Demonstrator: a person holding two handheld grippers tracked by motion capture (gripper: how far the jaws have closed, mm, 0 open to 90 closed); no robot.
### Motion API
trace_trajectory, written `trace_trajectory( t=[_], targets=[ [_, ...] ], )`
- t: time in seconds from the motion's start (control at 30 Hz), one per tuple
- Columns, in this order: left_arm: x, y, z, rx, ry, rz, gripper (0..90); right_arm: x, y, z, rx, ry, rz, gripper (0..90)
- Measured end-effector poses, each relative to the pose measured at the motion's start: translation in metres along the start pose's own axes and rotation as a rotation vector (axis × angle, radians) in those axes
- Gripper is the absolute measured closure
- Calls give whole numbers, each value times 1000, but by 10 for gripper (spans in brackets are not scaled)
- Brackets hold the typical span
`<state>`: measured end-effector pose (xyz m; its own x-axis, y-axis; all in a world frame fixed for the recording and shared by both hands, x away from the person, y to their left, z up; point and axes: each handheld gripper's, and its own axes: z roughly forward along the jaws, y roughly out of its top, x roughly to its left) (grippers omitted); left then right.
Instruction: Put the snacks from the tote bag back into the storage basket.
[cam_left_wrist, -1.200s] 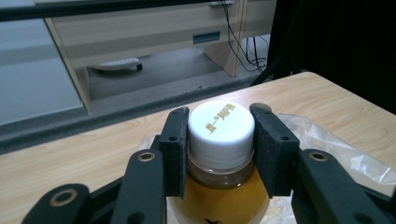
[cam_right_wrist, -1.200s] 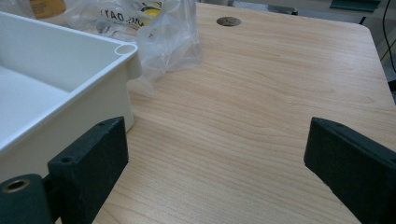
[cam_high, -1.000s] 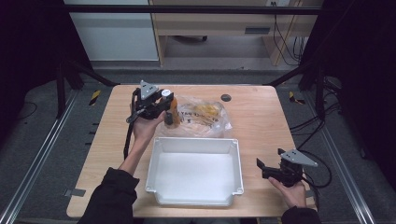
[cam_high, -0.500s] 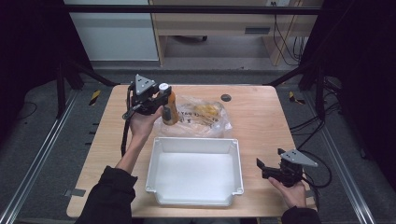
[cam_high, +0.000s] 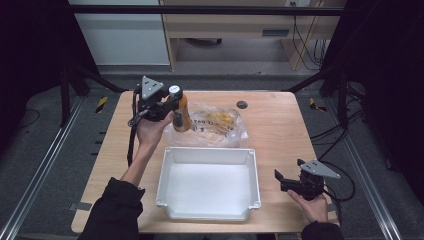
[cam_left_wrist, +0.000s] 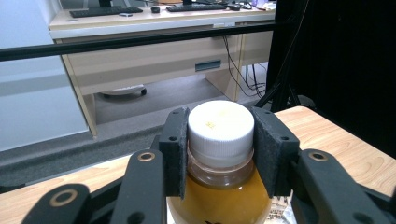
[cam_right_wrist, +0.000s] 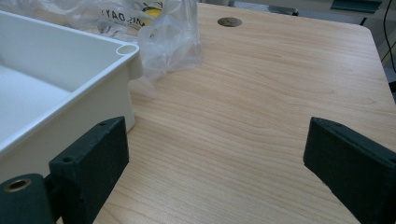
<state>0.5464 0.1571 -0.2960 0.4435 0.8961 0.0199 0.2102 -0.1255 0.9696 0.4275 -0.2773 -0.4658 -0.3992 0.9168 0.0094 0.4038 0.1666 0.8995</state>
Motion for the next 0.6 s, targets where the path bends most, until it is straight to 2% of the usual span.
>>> trace_trajectory(
  t=[0.07, 0.23, 0.43, 0.6],
  targets=[
    [-1, 2, -2, -1, 0, 3, 589, 0, 0, 0, 1, -1, -1, 70],
    [-3, 4, -9, -12, -28, -4, 589, 0, 0, 0, -2, -1, -2, 70],
    [-8, 5, -17, -7, -30, 30, 589, 0, 0, 0, -3, -2, 0, 70],
    [-11, 4, -25, -18, -41, 23, 589, 0, 0, 0, -2, -3, 2, 70]
  ],
)
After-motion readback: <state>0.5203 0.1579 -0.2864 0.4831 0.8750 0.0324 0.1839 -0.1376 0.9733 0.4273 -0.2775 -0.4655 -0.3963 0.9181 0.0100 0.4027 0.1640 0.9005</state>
